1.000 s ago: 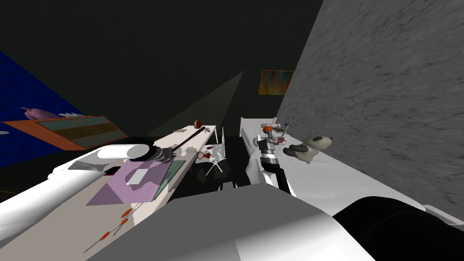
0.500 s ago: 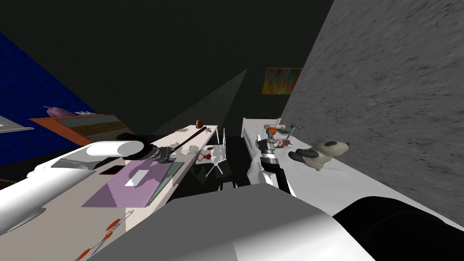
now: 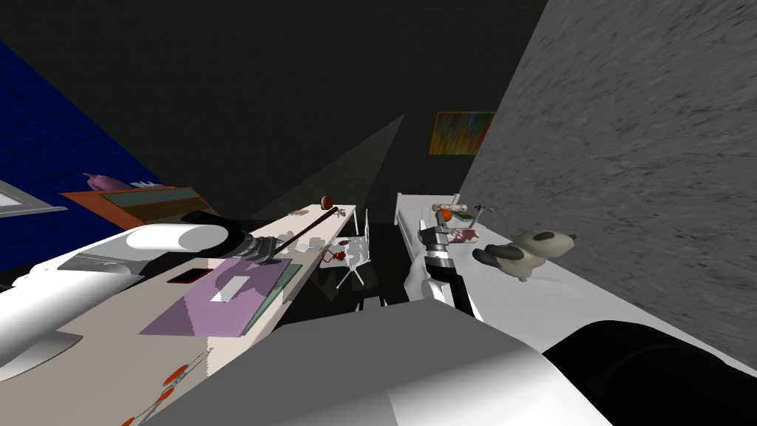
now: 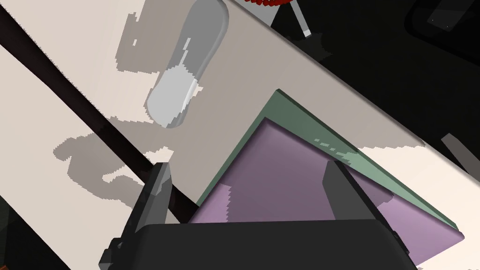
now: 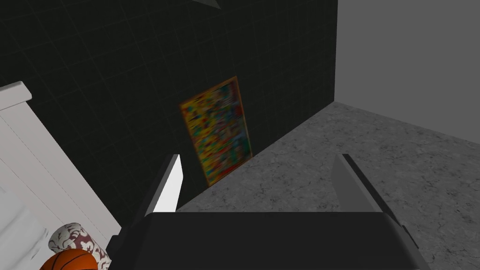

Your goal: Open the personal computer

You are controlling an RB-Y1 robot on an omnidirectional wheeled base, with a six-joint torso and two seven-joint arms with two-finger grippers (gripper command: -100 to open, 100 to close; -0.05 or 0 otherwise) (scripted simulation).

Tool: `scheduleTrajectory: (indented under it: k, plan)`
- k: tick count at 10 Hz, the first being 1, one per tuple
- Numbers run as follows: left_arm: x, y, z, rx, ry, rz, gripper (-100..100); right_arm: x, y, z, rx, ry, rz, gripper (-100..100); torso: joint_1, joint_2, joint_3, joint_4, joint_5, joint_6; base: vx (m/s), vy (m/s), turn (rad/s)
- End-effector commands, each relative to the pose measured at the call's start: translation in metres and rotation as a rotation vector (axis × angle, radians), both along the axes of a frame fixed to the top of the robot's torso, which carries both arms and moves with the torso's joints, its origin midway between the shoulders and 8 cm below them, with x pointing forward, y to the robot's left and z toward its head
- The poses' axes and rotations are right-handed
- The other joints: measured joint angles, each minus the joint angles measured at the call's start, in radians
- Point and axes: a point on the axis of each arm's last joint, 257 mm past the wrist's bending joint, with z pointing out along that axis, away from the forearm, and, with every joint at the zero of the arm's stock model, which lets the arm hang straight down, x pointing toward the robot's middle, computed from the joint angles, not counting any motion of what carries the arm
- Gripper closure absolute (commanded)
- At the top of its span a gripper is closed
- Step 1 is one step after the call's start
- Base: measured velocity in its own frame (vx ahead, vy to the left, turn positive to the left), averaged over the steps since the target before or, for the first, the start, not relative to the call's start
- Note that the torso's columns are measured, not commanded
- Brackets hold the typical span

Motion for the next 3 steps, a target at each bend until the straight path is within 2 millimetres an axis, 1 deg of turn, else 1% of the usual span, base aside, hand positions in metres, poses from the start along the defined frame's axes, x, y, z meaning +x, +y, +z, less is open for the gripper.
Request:
scheduleTrajectory:
  k: [1,3]
  plan:
    - [0.0000,0.0000,0.0000,0.000,0.000,0.000,0,0.0000,0.0000,0.0000,0.000,0.000,0.000,0,0.000,0.000,0.000,0.000,0.000,0.000,0.000,0.000,0.000]
    - [0.0000,0.0000,0.0000,0.000,0.000,0.000,0,0.0000,0.0000,0.0000,0.000,0.000,0.000,0,0.000,0.000,0.000,0.000,0.000,0.000,0.000,0.000,0.000]
